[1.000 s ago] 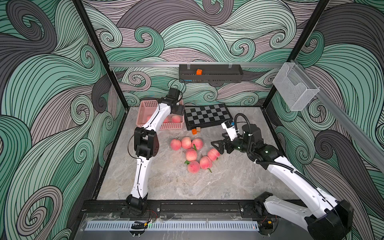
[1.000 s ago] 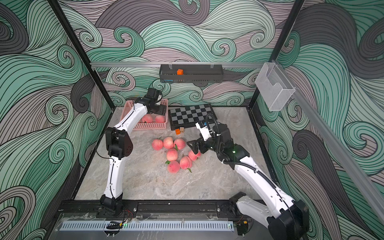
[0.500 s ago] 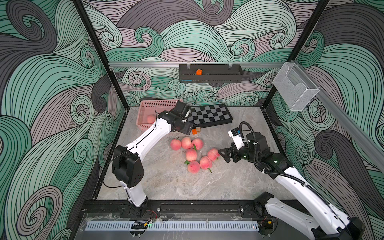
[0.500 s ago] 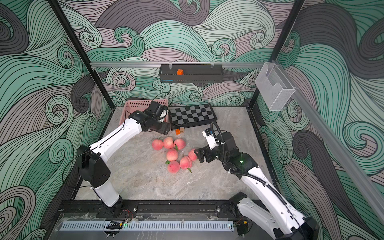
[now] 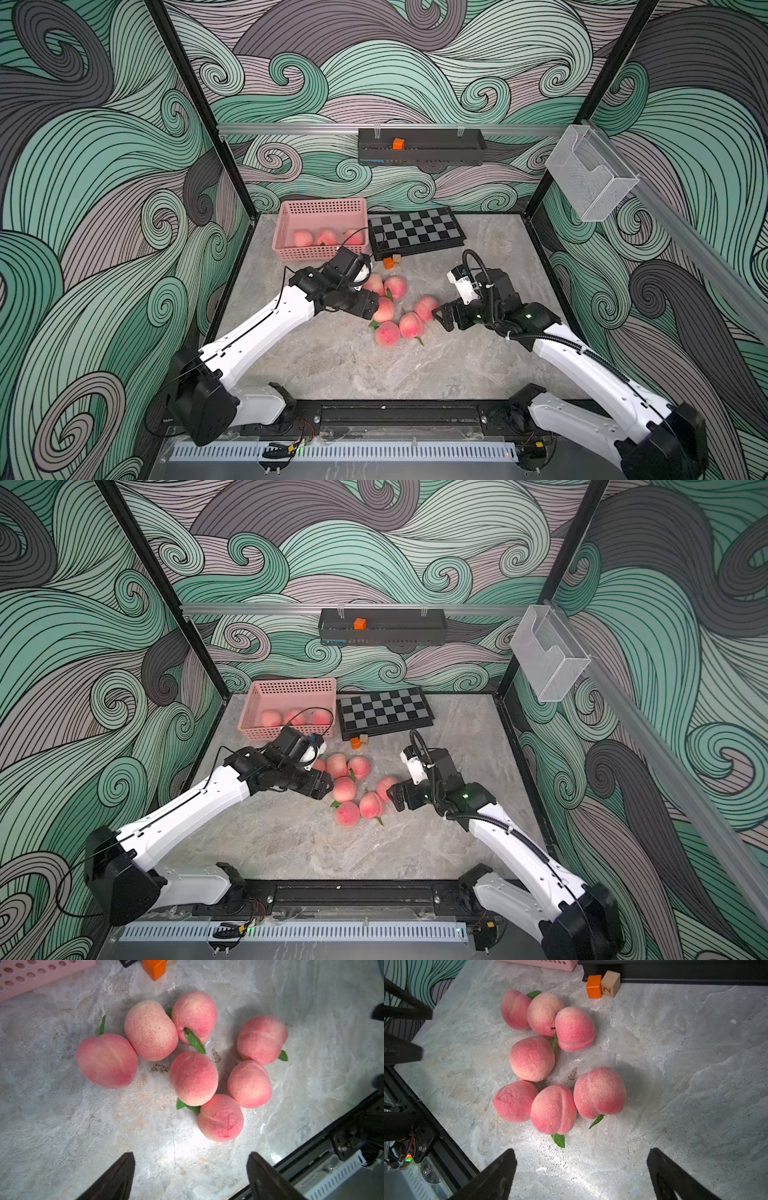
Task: Put the peaches into the basket
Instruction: Pick up the peach from the center of the board.
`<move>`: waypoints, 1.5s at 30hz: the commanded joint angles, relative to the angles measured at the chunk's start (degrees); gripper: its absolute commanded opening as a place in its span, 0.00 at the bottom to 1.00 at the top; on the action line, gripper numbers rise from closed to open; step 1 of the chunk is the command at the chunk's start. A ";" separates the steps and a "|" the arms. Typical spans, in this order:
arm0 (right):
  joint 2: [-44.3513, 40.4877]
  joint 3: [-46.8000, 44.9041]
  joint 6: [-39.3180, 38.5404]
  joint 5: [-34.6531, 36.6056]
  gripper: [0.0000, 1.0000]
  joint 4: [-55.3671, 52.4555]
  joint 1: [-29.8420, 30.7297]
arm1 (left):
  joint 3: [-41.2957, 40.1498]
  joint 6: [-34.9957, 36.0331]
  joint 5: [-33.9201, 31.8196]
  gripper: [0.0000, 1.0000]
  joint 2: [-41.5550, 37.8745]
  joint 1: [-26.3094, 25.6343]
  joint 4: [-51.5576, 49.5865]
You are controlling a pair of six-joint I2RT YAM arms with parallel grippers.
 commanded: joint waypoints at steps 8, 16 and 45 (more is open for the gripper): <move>12.17 0.99 0.89 -2.72 0.99 11.02 -0.34 | -1.09 -3.90 7.97 0.86 -6.11 -1.06 3.74; 19.08 1.77 1.00 -2.45 0.99 14.48 -0.62 | -0.83 -4.90 10.97 0.86 -5.20 -1.11 5.80; 30.94 2.35 1.61 -2.48 0.92 18.68 -1.32 | -1.18 -5.41 11.36 0.86 -2.09 -1.10 10.24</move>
